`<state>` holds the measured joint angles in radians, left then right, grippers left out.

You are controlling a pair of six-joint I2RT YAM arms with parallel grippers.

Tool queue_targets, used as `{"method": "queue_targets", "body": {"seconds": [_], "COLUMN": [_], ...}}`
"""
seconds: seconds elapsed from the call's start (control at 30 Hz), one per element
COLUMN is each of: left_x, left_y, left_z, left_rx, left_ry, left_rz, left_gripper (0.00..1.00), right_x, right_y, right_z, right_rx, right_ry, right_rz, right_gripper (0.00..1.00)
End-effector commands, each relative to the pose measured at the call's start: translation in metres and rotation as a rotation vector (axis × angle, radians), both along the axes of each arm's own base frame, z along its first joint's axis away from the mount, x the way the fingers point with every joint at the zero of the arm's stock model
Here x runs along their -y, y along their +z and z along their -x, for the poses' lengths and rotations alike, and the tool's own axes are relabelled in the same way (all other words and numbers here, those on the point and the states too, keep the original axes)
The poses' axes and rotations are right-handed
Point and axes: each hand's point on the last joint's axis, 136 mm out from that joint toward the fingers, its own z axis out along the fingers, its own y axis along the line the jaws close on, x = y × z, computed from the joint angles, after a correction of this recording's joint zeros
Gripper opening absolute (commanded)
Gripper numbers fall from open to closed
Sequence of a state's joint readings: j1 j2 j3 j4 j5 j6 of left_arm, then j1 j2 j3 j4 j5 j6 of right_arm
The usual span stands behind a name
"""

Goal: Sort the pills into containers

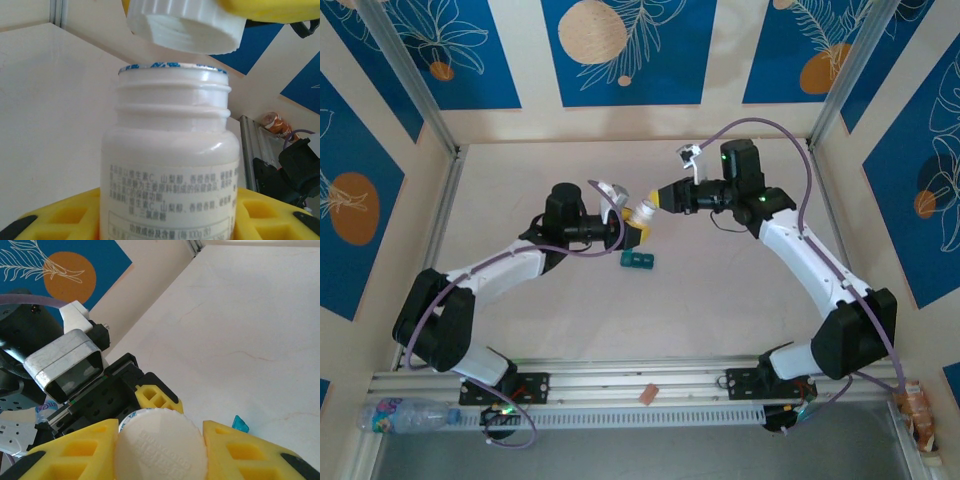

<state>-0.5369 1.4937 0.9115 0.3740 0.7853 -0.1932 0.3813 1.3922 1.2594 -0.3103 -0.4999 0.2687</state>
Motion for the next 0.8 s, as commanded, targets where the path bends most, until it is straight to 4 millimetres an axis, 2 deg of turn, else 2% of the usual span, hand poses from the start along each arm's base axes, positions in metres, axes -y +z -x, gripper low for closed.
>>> {"method": "queue_targets", "body": {"seconds": [0.0,0.13,0.23,0.33,0.43,0.63,0.77], "left_x": [-0.001,-0.003,-0.006,-0.009,-0.012,-0.016,-0.020], "left_y": [0.015,0.013,0.010,0.006,0.003,-0.003,-0.006], "left_z": [-0.001,0.000,-0.001,-0.001,-0.002,-0.002,-0.002], "left_rx": [0.029,0.032,0.036,0.038,0.037,0.027,0.021], "left_ry": [-0.007,0.004,0.032,0.052,0.071,0.105,0.123], "left_rz": [0.027,0.021,0.011,0.004,-0.001,-0.006,-0.012], "left_gripper": [0.00,0.00,0.00,0.00,0.00,0.00,0.00], "right_x": [-0.002,0.017,0.045,0.068,0.087,0.133,0.150], "right_y": [-0.001,-0.009,-0.023,-0.044,-0.077,-0.174,-0.215], "right_z": [0.009,-0.001,-0.012,-0.014,-0.011,0.008,0.024], "right_rx": [-0.004,-0.037,-0.082,-0.147,-0.221,-0.441,-0.529], "right_ry": [0.003,-0.105,-0.245,-0.356,-0.462,-0.764,-0.895], "right_rz": [-0.007,-0.002,0.005,0.023,0.088,0.316,0.394], "right_gripper": [0.37,0.37,0.38,0.38,0.38,0.38,0.38]}}
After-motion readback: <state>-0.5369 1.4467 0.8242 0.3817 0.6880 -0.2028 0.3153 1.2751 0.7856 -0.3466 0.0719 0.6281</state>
